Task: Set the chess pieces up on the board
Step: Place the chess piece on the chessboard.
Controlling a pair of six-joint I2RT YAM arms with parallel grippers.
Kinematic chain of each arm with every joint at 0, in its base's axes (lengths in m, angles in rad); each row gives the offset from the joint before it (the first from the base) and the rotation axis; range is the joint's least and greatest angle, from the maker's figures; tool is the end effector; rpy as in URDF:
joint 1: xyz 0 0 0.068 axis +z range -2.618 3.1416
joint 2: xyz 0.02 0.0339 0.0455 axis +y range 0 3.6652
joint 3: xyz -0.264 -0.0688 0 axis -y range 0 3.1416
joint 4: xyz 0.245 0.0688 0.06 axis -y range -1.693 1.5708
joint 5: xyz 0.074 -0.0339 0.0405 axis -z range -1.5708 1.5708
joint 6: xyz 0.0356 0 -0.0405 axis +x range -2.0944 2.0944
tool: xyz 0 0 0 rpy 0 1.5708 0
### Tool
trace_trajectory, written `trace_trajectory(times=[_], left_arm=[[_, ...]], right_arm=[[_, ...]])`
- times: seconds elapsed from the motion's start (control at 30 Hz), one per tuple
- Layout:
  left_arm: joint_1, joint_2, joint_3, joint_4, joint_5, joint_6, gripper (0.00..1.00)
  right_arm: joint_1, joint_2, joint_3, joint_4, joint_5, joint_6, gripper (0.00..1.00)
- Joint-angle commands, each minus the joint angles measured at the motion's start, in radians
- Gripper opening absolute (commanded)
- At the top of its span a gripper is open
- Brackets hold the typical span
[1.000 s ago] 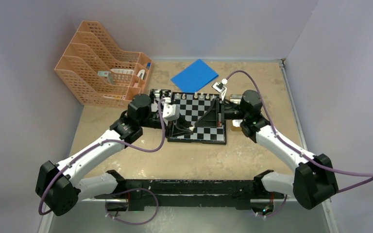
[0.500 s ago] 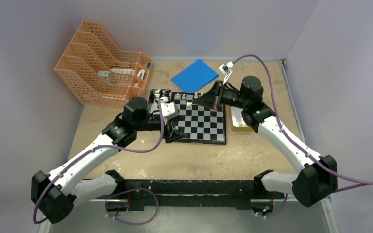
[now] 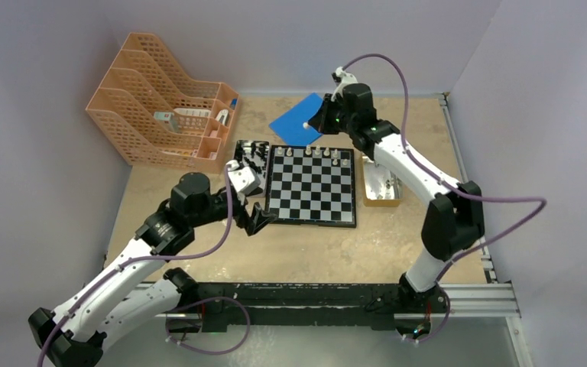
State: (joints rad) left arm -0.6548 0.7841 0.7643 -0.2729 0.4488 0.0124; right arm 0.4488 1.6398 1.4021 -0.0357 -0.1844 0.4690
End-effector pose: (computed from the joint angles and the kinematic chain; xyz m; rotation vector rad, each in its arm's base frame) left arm 0.1340 -0.1223 0.3245 0.9248 1.6865 -0.8556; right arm 0.3534 0.1774 0.3481 -0.1148 1.9145 0.8011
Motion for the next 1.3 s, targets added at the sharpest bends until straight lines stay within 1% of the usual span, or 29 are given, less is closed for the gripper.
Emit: trace_trajectory(times=[0.0, 0.1, 0.23, 0.33, 0.43, 0.6, 0.73, 1.03, 1.27], left_arm=[[0.005, -0.073, -0.028, -0.004, -0.129, -0.072, 0.8], [0.005, -0.119, -0.051, 0.006, -0.172, -0.087, 0.8], [0.006, -0.164, -0.053, -0.01, -0.186, -0.054, 0.8], [0.006, -0.197, -0.057, -0.016, -0.242, -0.041, 0.8], [0.005, -0.223, -0.054, -0.025, -0.301, -0.037, 0.8], [0.005, -0.276, -0.069, -0.022, -0.32, -0.019, 0.8], [0.005, -0.288, -0.068, -0.029, -0.334, -0.017, 0.8], [0.006, -0.292, -0.066, -0.031, -0.324, -0.017, 0.8], [0.005, -0.292, -0.068, -0.034, -0.331, -0.018, 0.8]], right_arm=[[0.05, 0.092, 0.181, -0.092, 0.251, -0.107, 0.01], [0.092, 0.179, 0.276, -0.141, 0.373, -0.13, 0.02], [0.146, 0.294, 0.372, -0.185, 0.466, -0.155, 0.02], [0.175, 0.377, 0.459, -0.248, 0.525, -0.17, 0.03], [0.195, 0.443, 0.52, -0.289, 0.558, -0.174, 0.04], [0.217, 0.525, 0.577, -0.348, 0.614, -0.167, 0.05], [0.227, 0.557, 0.599, -0.377, 0.654, -0.165, 0.05], [0.23, 0.58, 0.602, -0.409, 0.679, -0.162, 0.07], [0.229, 0.609, 0.611, -0.444, 0.592, -0.149, 0.09]])
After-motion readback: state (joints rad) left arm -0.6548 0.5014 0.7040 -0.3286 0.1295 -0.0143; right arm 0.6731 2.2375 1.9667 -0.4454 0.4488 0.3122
